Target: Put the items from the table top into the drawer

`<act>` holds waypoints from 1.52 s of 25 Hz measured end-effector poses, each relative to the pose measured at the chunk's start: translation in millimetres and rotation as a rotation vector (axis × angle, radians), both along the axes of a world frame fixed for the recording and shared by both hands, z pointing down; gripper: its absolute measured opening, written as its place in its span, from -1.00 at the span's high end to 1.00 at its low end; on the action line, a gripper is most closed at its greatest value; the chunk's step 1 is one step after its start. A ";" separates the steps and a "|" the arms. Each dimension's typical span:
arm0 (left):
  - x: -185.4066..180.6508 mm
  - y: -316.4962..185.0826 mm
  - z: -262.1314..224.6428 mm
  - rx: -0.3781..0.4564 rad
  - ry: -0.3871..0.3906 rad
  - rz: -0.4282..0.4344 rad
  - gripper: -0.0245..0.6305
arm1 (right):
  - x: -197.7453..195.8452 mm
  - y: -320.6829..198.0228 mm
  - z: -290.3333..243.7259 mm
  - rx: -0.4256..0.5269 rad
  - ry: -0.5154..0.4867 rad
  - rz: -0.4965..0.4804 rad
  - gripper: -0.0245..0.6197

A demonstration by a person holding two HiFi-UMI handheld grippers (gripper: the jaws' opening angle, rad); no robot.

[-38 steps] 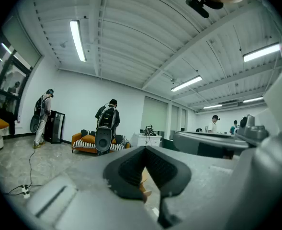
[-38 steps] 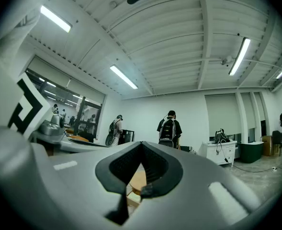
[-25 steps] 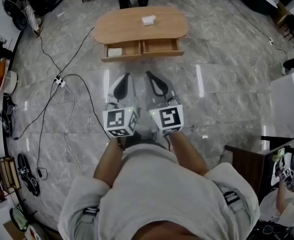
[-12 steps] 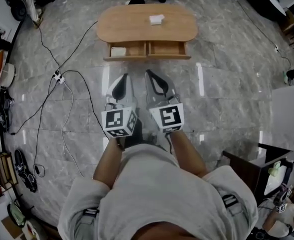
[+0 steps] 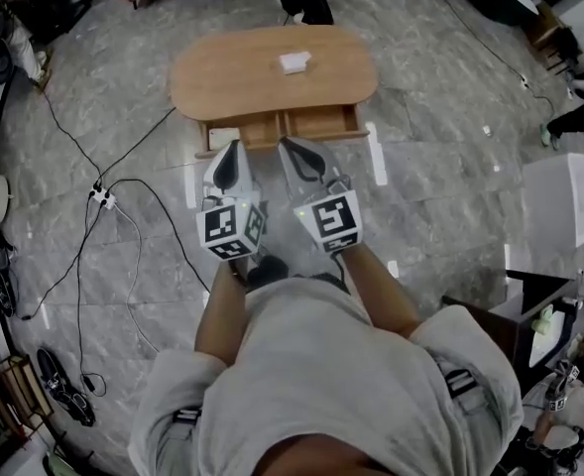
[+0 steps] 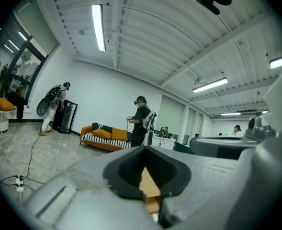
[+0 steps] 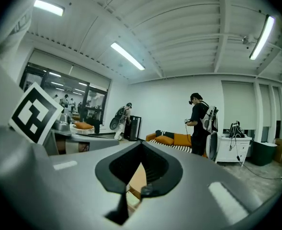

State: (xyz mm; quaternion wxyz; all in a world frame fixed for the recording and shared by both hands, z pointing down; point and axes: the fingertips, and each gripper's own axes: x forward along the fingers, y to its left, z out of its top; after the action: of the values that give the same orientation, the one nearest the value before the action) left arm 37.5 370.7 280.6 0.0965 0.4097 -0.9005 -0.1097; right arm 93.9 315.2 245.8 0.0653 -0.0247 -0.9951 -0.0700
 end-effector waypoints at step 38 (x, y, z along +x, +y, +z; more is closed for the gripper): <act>-226.0 -326.4 176.6 -0.355 0.193 0.341 0.86 | -236.0 -320.0 165.6 -0.214 0.218 0.250 0.90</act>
State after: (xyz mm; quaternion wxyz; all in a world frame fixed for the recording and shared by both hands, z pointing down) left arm -188.4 44.3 457.2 0.2694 0.5199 -0.8101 0.0295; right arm -142.1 -4.8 411.5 0.1777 0.0849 -0.9792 0.0479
